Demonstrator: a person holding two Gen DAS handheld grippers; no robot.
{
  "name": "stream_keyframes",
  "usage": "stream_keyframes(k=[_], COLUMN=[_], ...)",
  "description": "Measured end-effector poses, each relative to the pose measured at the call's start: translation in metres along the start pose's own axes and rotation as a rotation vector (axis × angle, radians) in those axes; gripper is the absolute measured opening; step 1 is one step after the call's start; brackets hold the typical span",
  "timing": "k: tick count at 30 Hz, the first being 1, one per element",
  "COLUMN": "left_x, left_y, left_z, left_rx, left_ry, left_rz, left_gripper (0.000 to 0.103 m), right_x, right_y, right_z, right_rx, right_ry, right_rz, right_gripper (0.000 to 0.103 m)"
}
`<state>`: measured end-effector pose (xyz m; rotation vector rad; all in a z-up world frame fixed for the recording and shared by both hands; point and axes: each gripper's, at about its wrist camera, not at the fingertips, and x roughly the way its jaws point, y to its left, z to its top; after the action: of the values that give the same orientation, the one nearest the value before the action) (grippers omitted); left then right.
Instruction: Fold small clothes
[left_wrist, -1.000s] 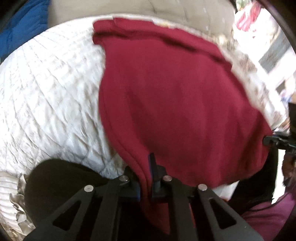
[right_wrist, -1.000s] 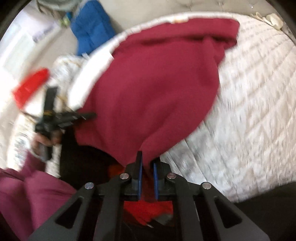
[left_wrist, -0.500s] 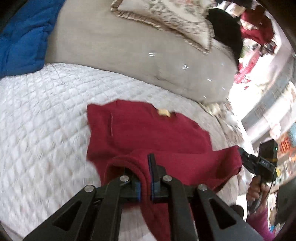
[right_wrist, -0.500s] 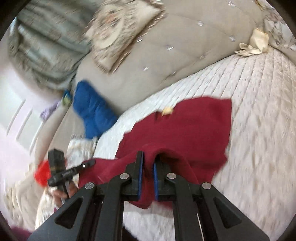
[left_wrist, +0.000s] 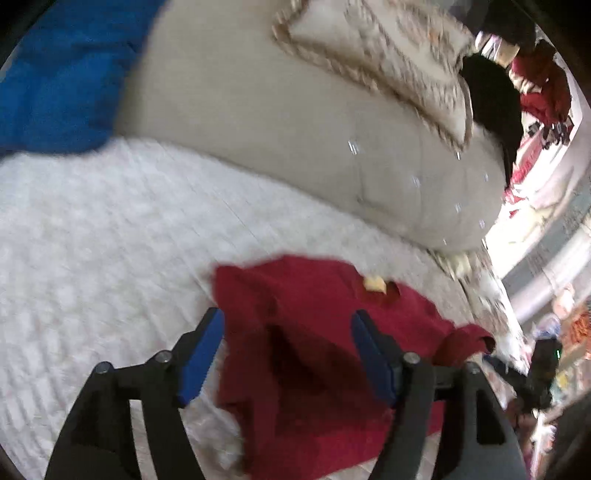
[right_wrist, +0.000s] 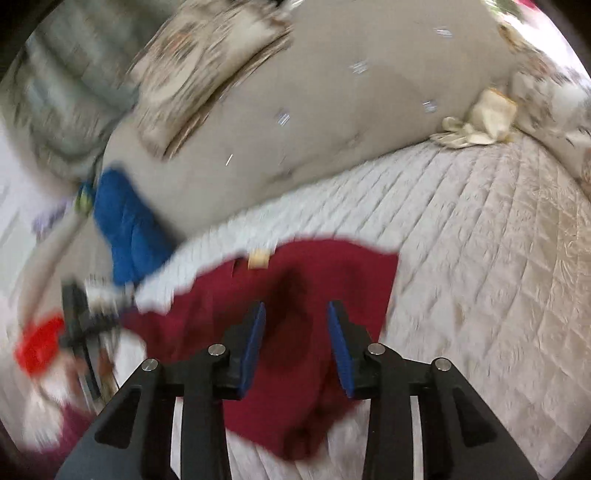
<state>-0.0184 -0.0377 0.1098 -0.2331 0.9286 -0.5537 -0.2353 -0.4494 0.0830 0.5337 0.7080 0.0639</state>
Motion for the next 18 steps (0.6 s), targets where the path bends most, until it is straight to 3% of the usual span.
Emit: stream_keyframes(k=[3,6,9,11,14,18], left_x=[0.0,0.006,0.004,0.004,0.005,0.015], left_y=[0.01,0.017,0.025,0.028,0.026,0.015], left_z=[-0.006,-0.015,-0.02,-0.022,-0.025,-0.031], left_rx=[0.0,-0.014,-0.043,-0.067,-0.07,-0.071], left_ry=[0.03,0.06,0.062,0.071,0.071,0.078], left_rz=[0.036,0.067,0.101,0.093,0.083,0.097], left_gripper=[0.076,0.076,0.076,0.076,0.076,0.076], right_x=[0.024,0.063,0.096,0.104,0.092,0.073], right_y=[0.023,0.045,0.035,0.001,-0.005,0.042], right_z=[-0.01,0.007,0.04,0.052,0.048,0.038], right_rx=[-0.112,-0.166,-0.082,0.122,0.159,0.017], right_ry=[0.087,0.101,0.022,0.013,0.004,0.016], right_rz=[0.009,-0.004,-0.133,-0.216,-0.202,-0.126], right_gripper=[0.012,0.012,0.01,0.011,0.011,0.014])
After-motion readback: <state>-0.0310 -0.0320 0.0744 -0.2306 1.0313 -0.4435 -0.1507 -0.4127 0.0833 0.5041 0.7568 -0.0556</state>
